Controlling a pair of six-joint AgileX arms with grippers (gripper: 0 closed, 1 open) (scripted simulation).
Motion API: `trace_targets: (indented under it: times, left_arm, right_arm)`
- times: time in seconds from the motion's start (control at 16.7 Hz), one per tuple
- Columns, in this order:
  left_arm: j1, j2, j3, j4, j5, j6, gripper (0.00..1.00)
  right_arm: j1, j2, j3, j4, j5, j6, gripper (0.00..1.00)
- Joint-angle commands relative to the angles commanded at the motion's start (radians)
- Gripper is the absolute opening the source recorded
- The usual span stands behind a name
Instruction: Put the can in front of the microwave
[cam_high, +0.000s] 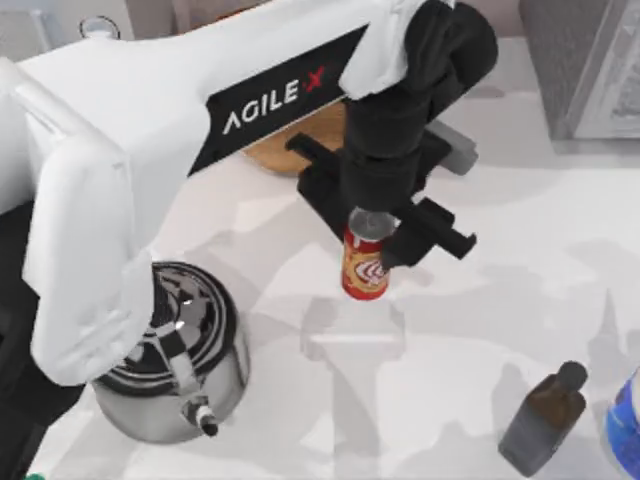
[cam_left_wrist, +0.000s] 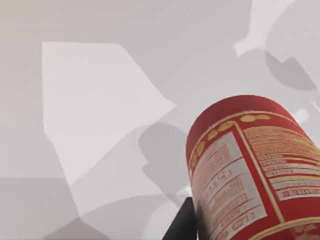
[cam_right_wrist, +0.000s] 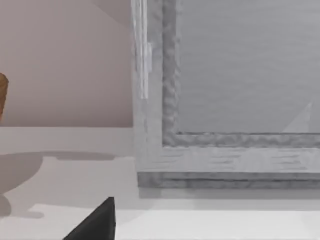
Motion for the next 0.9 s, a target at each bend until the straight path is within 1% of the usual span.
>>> trace_targets:
  times: [0.12, 0.18, 0.3, 0.42, 0.54, 0.66, 0.78, 0.9]
  left_arm:
    - [0.097, -0.012, 0.015, -0.026, -0.027, 0.003, 0.0]
    - [0.161, -0.019, 0.019, -0.042, -0.039, 0.018, 0.0]
    - [0.319, -0.034, 0.019, -0.076, -0.059, 0.076, 0.0]
    - [0.506, -0.042, 0.012, -0.096, -0.068, 0.161, 0.0]
    - [0.698, -0.043, 0.0, -0.096, -0.063, 0.258, 0.0]
    - [0.867, -0.042, -0.013, -0.076, -0.046, 0.345, 0.0]
    - [0.996, -0.036, -0.023, -0.041, -0.021, 0.403, 0.0]
    - [1.084, -0.028, -0.032, -0.006, 0.004, 0.429, 0.0]
  right_arm:
    - [0.0, 0.0, 0.0, 0.0, 0.0, 0.0, 1.0]
    - [0.0, 0.0, 0.0, 0.0, 0.0, 0.0, 1.0]
    - [0.0, 0.0, 0.0, 0.0, 0.0, 0.0, 1.0]
    - [0.0, 0.0, 0.0, 0.0, 0.0, 0.0, 1.0]
    - [0.0, 0.0, 0.0, 0.0, 0.0, 0.0, 1.0]
    - [0.0, 0.0, 0.0, 0.0, 0.0, 0.0, 1.0]
    - [0.0, 0.0, 0.0, 0.0, 0.0, 0.0, 1.0]
    - [0.0, 0.0, 0.0, 0.0, 0.0, 0.0, 1.0]
